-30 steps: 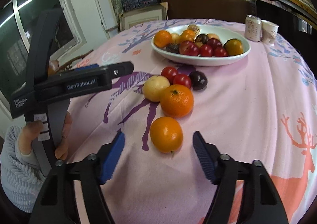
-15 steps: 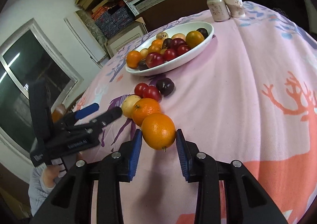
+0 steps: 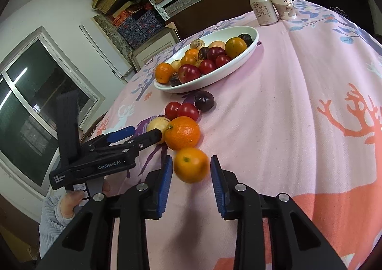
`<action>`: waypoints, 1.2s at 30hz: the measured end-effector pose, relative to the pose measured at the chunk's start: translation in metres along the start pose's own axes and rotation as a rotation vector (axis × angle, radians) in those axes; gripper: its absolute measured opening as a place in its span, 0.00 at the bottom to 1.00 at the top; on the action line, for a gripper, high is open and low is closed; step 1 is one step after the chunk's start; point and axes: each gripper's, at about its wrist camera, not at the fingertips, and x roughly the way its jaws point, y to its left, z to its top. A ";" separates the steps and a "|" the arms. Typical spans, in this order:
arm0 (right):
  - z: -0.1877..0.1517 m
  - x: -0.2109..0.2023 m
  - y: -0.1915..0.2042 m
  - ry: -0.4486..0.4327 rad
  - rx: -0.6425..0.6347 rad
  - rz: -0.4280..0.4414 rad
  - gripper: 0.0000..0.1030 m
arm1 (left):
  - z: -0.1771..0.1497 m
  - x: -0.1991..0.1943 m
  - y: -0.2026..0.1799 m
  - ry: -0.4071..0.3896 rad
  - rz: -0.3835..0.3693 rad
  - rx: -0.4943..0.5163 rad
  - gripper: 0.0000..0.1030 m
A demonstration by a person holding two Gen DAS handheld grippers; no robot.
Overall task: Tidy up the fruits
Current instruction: 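Grasp an orange with the right tool while the left tool grasps a pale yellow fruit, then carry both fruits onto the white plate and open both tools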
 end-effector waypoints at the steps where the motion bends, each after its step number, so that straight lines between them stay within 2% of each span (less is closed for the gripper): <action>1: 0.000 0.001 -0.001 0.004 0.007 -0.001 0.32 | 0.001 0.004 -0.004 0.017 -0.024 0.016 0.63; 4: 0.000 0.007 -0.002 0.037 0.008 -0.002 0.32 | 0.003 0.010 -0.019 0.031 -0.004 0.079 0.57; 9: -0.001 0.017 0.006 0.084 -0.025 -0.002 0.34 | 0.008 0.017 -0.021 0.038 -0.037 0.061 0.55; 11: -0.002 0.027 0.006 0.131 -0.023 0.021 0.41 | 0.008 0.016 -0.022 0.036 -0.040 0.068 0.51; 15: -0.002 0.027 0.011 0.126 -0.037 0.009 0.37 | 0.009 0.016 -0.024 0.034 -0.047 0.079 0.44; 16: -0.002 0.027 0.010 0.125 -0.030 0.017 0.36 | 0.008 0.016 -0.024 0.033 -0.046 0.078 0.39; 21: -0.002 0.019 0.009 0.091 -0.022 0.036 0.36 | 0.007 0.006 -0.023 -0.014 -0.059 0.073 0.39; 28: 0.004 0.001 0.006 0.001 -0.014 0.035 0.36 | 0.013 -0.023 -0.014 -0.087 -0.032 0.042 0.39; 31: 0.022 -0.008 0.007 -0.029 -0.019 0.036 0.36 | 0.032 -0.030 -0.010 -0.106 -0.009 0.048 0.39; 36: 0.074 -0.016 0.013 -0.101 -0.060 -0.005 0.36 | 0.074 -0.030 0.000 -0.146 0.029 0.038 0.39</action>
